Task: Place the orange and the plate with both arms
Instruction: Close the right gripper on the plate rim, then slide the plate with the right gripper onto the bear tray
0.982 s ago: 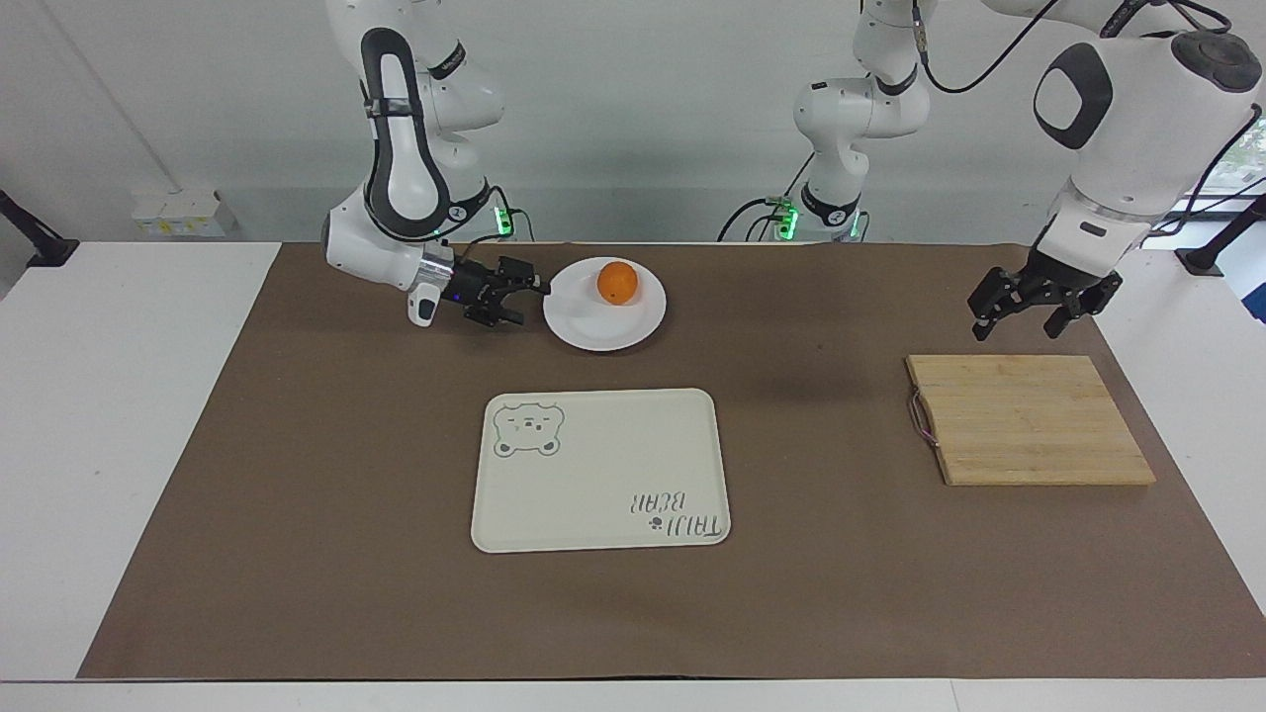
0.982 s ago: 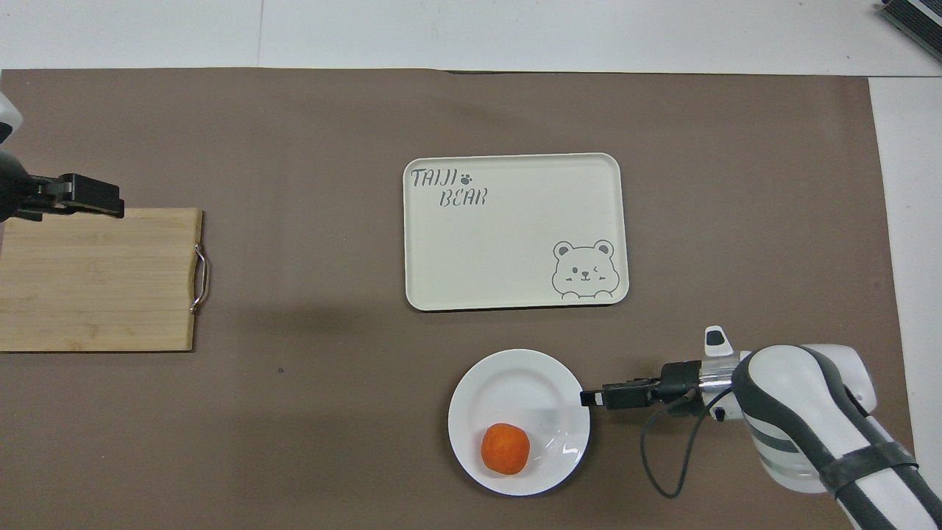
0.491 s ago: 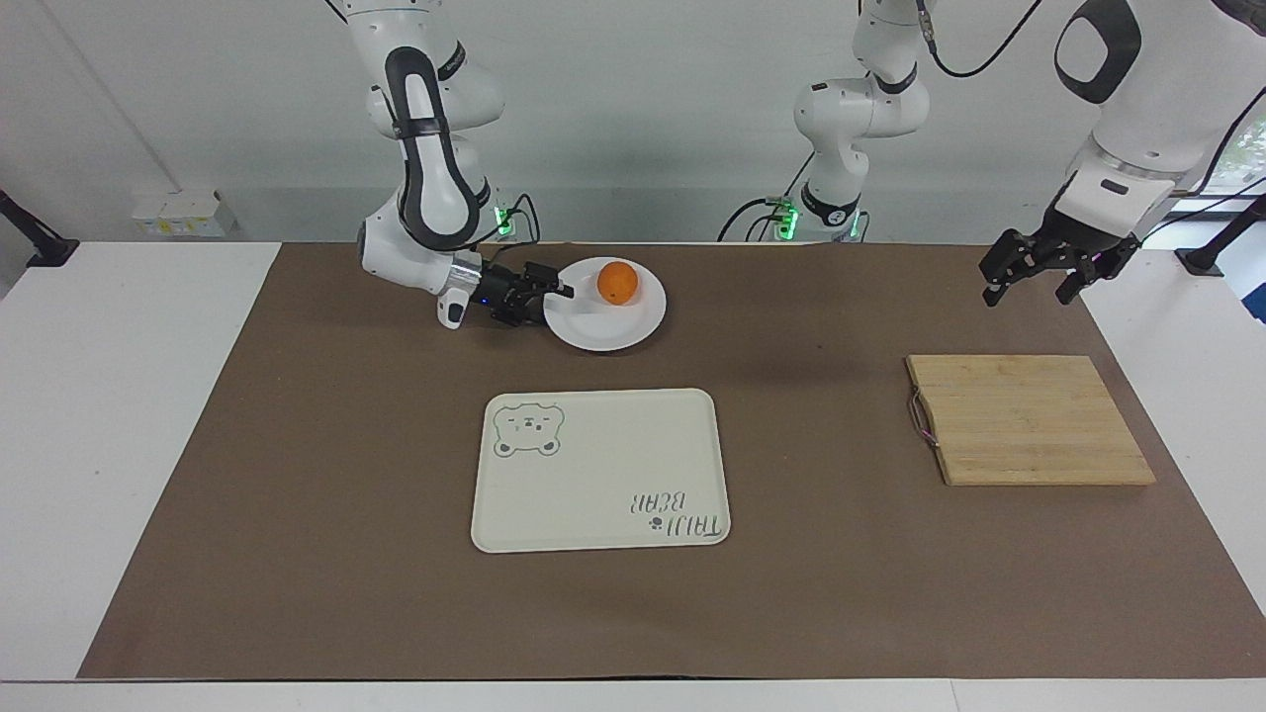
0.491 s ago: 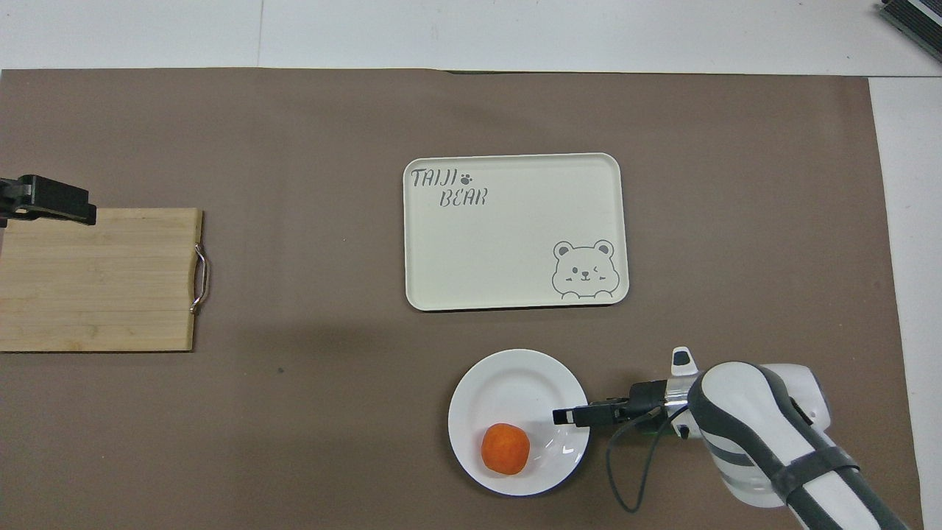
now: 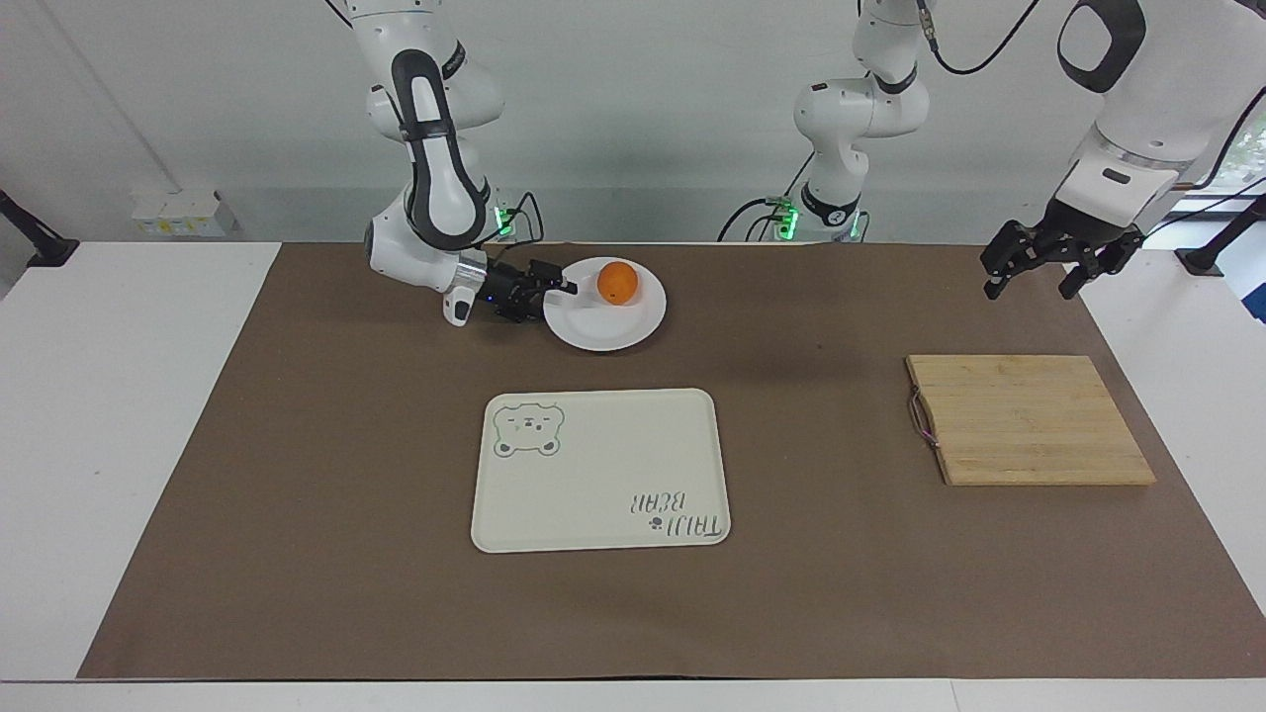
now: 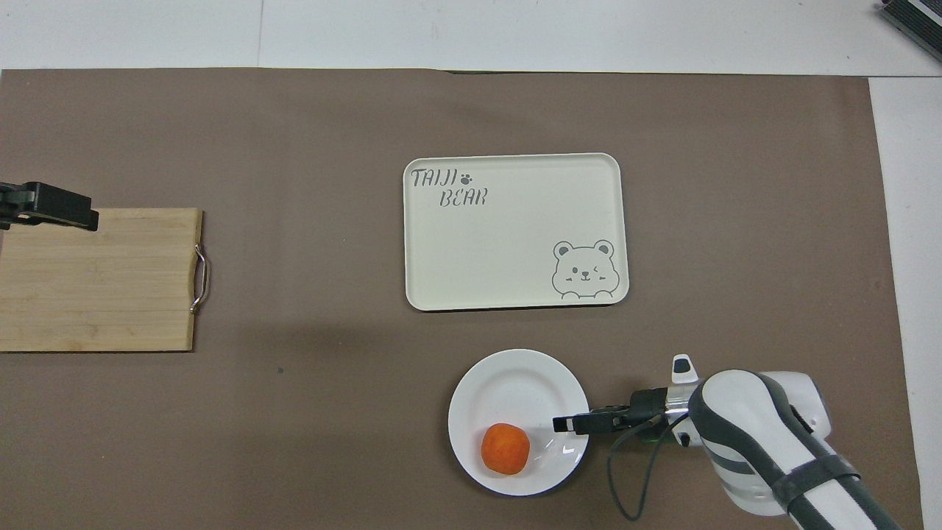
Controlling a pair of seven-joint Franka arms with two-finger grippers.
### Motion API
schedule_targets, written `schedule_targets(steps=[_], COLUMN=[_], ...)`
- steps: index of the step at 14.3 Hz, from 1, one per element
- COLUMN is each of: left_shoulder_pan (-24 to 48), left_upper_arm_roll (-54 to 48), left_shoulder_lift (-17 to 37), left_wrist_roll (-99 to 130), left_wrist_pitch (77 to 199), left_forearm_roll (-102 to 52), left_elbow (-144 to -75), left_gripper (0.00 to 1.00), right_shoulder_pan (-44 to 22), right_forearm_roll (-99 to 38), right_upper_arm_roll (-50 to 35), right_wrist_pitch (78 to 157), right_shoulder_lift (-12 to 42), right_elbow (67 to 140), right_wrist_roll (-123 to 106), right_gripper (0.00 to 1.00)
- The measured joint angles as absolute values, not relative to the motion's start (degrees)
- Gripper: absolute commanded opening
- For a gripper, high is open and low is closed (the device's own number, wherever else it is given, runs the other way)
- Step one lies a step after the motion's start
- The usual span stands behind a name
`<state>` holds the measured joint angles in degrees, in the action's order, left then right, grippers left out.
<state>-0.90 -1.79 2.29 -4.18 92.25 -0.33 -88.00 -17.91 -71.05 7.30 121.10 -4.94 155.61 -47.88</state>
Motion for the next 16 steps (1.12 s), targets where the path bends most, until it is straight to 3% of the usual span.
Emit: schedule_targets(steps=[1, 3, 5, 16], left_shoulder_pan=[-0.98, -1.06, -1.08, -1.07], left_upper_arm_roll=[-1.79, -1.76, -1.69, -1.76], left_shoulder_lift=[2.28, 2.29, 2.27, 2.27], left_wrist_roll=[-4.97, -5.96, -6.10, -6.24], left_wrist_pitch=[92.05, 91.72, 91.69, 91.68], left_forearm_roll=[-0.33, -0.33, -0.33, -0.33], left_elbow=[-88.01, -88.04, -88.04, -88.04], left_gripper=[1.00, 1.00, 1.00, 1.00], right_shoulder_pan=[-18.07, -18.26, -18.32, -18.41], right_forearm_roll=[-71.05, -71.05, -71.05, -71.10], right_upper_arm_roll=[7.30, 7.31, 7.31, 7.35], right_wrist_pitch=[121.12, 121.36, 122.22, 122.54], right_shoulder_lift=[-4.94, -4.94, -4.94, -4.42], right_elbow=[155.87, 156.15, 156.18, 152.69], right_wrist_roll=[-47.82, -47.72, -47.71, -43.50], right_gripper=[0.17, 0.12, 0.00, 0.00])
